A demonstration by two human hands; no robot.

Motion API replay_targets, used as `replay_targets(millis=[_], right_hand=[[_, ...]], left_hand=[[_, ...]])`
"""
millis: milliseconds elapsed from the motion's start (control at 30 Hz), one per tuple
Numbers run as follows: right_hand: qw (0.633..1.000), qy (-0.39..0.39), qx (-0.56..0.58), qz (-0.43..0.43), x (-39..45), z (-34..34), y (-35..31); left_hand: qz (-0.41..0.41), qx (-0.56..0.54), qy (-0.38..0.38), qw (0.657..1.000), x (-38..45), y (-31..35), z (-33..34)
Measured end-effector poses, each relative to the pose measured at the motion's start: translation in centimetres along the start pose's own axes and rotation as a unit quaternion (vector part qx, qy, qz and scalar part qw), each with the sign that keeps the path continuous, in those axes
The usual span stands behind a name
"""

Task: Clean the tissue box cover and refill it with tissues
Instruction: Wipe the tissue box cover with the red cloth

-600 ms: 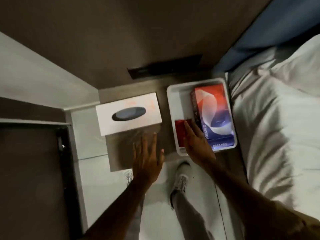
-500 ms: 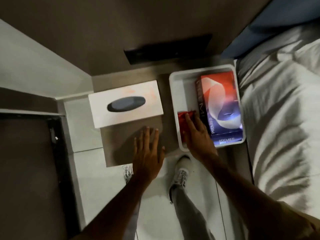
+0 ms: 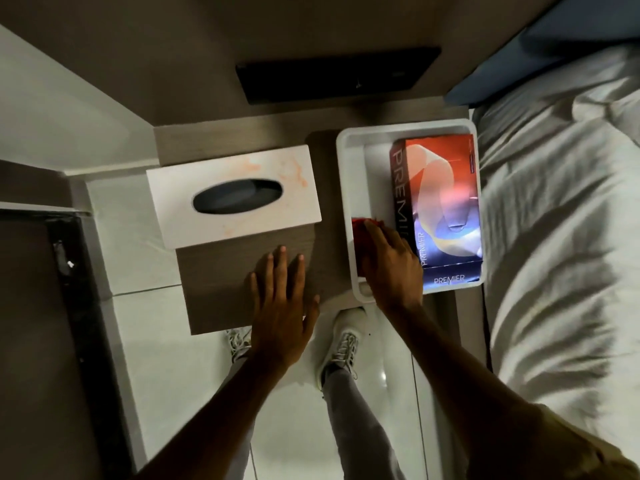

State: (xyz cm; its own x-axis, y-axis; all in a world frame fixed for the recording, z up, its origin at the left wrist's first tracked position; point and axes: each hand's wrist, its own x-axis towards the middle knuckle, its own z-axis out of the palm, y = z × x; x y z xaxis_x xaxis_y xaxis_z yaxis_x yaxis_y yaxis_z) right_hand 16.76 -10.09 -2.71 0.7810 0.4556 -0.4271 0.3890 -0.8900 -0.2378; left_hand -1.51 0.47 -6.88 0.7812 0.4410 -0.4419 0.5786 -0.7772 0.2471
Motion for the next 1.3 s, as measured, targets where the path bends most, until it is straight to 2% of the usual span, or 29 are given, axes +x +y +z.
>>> replay_targets(millis=[100,267,367,467,600,733,933,1167,1233,1300], right_hand=[[0.999,0.024,0.042,0.011,-0.6,-1.4,-0.3],[0.977,0.154,0.145,0.028,-1.8,-5.1,-3.0],[0.972,0.15,0.178,-0.017,-0.6,-6.2,-6.8],[0.98,0.132,0.137,-0.055,1.8,-5.2,-10.6],[0.99,0.058,0.104,-0.072,3.1,-1.7,-13.1],[0.993,0.057,0.065,-0.076,2.9,1.1,-13.4],[0.994,0.094,0.018,-0.047,4.0,2.7,-14.0],[0.992,0.124,0.006,-0.02,6.4,3.7,-17.6],[0.994,0.104,0.012,-0.037,7.0,4.0,-20.1],[0.992,0.074,-0.019,-0.099,6.6,4.5,-22.2]], left_hand=[[0.027,-0.07,0.024,0.997,-0.8,-0.5,-2.2],[0.066,-0.086,0.074,0.991,-3.0,-4.0,-6.4],[0.064,-0.073,0.135,0.986,-1.4,-7.6,-9.5],[-0.011,-0.028,0.174,0.984,2.5,-12.0,-12.1],[-0.099,0.023,0.136,0.986,6.7,-17.0,-13.2],[-0.048,0.033,0.087,0.995,7.7,-18.5,-12.1],[-0.045,-0.062,0.076,0.994,8.3,-17.9,-10.8],[-0.012,-0.079,0.079,0.994,8.5,-18.7,-10.8],[-0.007,-0.086,0.081,0.993,8.4,-18.6,-10.9],[-0.006,-0.091,0.076,0.993,8.3,-18.6,-11.1]])
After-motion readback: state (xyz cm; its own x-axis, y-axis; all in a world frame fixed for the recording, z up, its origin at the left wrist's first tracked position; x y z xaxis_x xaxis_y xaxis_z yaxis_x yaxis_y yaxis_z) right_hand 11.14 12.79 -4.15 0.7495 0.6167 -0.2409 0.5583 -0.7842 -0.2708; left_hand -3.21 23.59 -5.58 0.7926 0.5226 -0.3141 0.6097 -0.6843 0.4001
